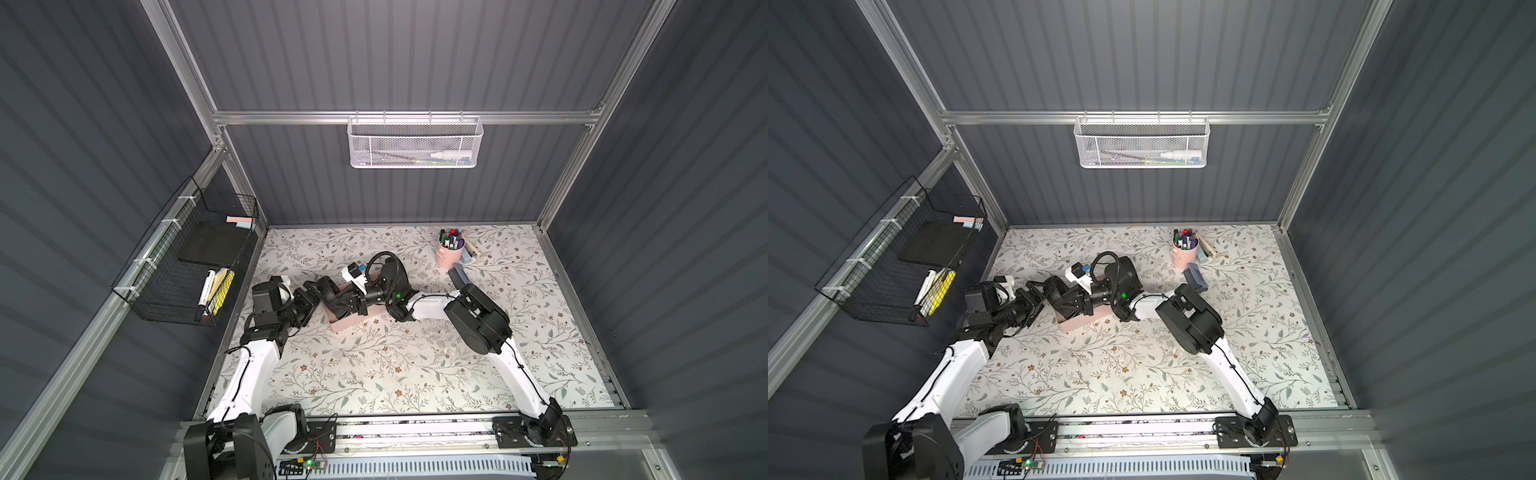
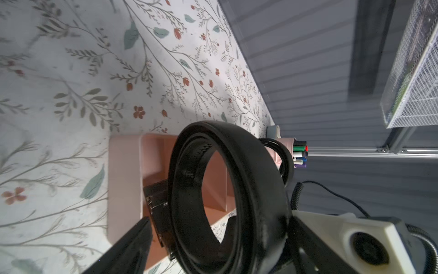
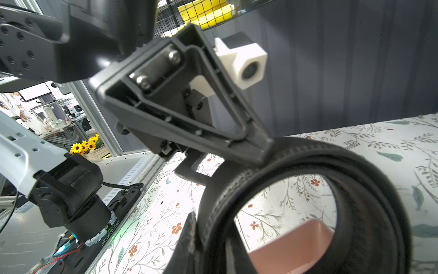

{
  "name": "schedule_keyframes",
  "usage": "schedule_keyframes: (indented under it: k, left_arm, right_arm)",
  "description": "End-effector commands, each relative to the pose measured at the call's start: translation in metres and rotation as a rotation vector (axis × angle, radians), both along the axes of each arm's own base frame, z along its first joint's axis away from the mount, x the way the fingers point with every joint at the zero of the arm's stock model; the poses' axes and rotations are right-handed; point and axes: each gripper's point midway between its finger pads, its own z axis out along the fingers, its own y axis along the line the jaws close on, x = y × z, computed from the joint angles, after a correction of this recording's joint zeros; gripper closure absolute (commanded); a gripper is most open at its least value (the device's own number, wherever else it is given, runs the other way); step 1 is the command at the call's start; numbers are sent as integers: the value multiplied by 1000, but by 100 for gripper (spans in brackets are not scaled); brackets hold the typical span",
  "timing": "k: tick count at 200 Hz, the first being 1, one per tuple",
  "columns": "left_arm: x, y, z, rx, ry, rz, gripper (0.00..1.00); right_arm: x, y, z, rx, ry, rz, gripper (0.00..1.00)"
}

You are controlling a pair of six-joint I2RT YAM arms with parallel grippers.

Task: Place the belts into the storage roll
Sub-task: Place the belt in the container.

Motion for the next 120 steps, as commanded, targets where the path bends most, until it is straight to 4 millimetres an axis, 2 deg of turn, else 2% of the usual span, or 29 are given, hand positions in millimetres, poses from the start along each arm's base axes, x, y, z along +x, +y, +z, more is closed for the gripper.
schedule_keyframes:
  k: [1,50,67,80,96,111,120]
  left_arm:
    - [11,-12,22,-58,-116,-76,11]
    - [24,-17,24,-105,-137,-108,21]
    - [26,-18,23,-120,-139,-114,33]
    - [26,-19,22,-129,-138,-117,36]
    - [26,-22,20,-142,-132,-126,45]
    - [26,-23,16,-153,-123,-128,60]
    - [26,-23,14,-153,-120,-128,65]
  right_arm:
    - [-6,-7,41,89,-82,26,100]
    - [-6,-7,40,85,-75,24,100]
    - [-5,-7,38,83,-72,22,100]
    - [-4,-6,38,81,-67,20,100]
    - [-3,-6,36,79,-63,19,100]
    - [-3,-5,35,76,-61,18,100]
    - [-3,-5,35,74,-60,17,100]
